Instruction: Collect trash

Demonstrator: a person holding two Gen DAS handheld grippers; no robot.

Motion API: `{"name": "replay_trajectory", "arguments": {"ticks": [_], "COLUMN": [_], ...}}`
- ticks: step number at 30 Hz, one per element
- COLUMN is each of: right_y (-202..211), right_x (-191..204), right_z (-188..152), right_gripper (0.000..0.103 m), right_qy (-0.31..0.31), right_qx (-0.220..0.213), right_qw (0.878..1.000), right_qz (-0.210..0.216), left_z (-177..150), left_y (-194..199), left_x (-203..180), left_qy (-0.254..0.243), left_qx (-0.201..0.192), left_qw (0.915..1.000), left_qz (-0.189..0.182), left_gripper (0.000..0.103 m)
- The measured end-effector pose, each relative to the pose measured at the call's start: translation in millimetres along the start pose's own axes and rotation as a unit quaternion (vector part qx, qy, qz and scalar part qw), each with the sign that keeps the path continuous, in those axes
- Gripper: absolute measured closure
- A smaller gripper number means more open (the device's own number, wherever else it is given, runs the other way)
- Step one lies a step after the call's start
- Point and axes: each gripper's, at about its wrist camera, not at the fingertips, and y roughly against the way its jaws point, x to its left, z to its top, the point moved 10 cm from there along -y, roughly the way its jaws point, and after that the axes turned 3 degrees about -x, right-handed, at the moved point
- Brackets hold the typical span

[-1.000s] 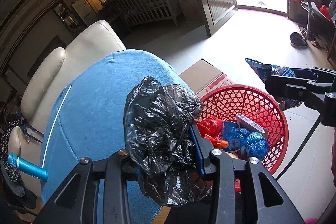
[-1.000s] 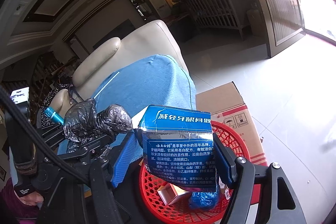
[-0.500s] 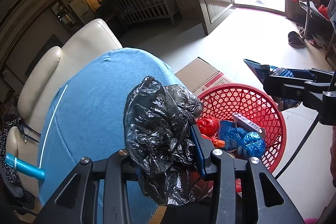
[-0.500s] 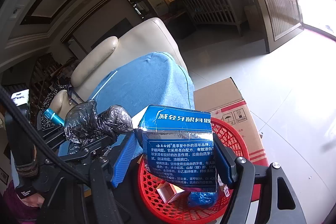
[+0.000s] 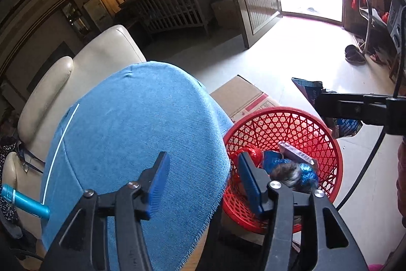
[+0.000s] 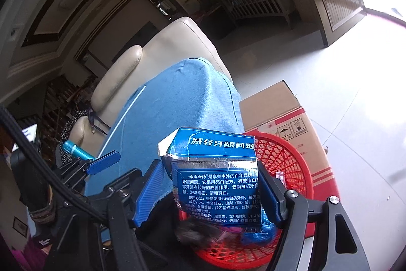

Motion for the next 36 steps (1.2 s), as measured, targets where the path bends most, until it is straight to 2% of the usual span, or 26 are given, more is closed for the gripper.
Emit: {"name": "replay_trajectory", "arguments": {"ticks": [8,16,22,29,33,36], "right_y": [-1.4,-5.3,-6.6,-8.1,-8.9,-9.0], "right_x": [12.7,30.2,60.5,114.1,153.3,179.2], "right_z": [0.8,1.1,-0.6,-6.4,-9.1,-11.0], "right_gripper": [0.028,0.027,0.027,0.027,0.027,0.027], "right_qy": [0.001,0.004,0.037,0.105,0.149,0.179], "right_qx": [-0.003,-0.007,-0.004,-0.008,-0.017,-0.026], "right_qw": [1.000,1.000,0.999,0.994,0.989,0.984], "right_qz": [-0.001,-0.003,-0.001,0.003,0.005,0.001], "left_z": [-4.6,-12.7,-22.9,-45.7,-62.6,-76.4], "left_y": [8.4,24.8,38.8,65.7,86.2,101.5], "left_x": [20.0,56.8,90.0,146.4,180.0,204.2], "left_qy": [0.023,0.063,0.104,0.154,0.182,0.203], "left_qx": [-0.010,-0.026,-0.039,-0.053,-0.060,-0.064], "left_qw": [0.9996,0.9969,0.9919,0.9796,0.9692,0.9603], "left_qz": [0.011,0.040,0.062,0.118,0.155,0.180], "left_gripper": [0.040,0.033,0.027,0.022,0.021,0.016]}}
